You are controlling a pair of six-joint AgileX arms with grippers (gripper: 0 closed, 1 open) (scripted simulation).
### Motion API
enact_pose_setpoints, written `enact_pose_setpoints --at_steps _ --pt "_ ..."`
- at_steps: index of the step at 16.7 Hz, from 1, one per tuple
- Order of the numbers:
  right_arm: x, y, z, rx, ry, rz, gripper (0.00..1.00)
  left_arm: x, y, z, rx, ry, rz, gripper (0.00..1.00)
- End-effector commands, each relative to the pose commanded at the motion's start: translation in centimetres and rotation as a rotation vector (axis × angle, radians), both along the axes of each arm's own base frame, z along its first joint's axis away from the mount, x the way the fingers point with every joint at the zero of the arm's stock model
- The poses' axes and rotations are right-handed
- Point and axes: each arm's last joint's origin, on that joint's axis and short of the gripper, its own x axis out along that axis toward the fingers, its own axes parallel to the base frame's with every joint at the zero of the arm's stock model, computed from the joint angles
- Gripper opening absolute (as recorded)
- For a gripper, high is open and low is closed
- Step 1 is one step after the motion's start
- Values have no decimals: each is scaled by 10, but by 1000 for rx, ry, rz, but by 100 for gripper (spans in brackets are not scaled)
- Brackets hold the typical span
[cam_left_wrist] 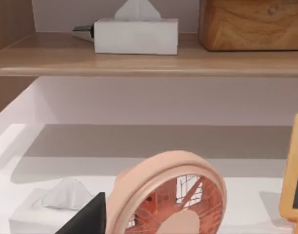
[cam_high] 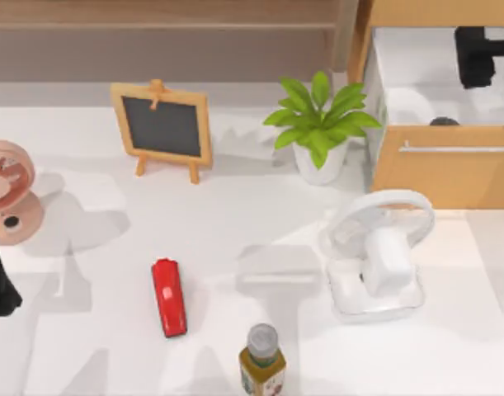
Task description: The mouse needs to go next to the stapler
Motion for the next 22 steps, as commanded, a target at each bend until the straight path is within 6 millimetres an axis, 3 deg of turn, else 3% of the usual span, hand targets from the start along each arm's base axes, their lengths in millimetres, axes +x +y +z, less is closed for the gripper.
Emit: enact_pose_setpoints --at_steps 5,10,22 --pt "57 16 -55 -25 212 6 100 0 0 0 0 0 0 100" --pt "84 20 -95 -37 324 -8 100 0 0 0 0 0 0 100" --pt "85 19 -101 -37 329 -10 100 0 0 0 0 0 0 100"
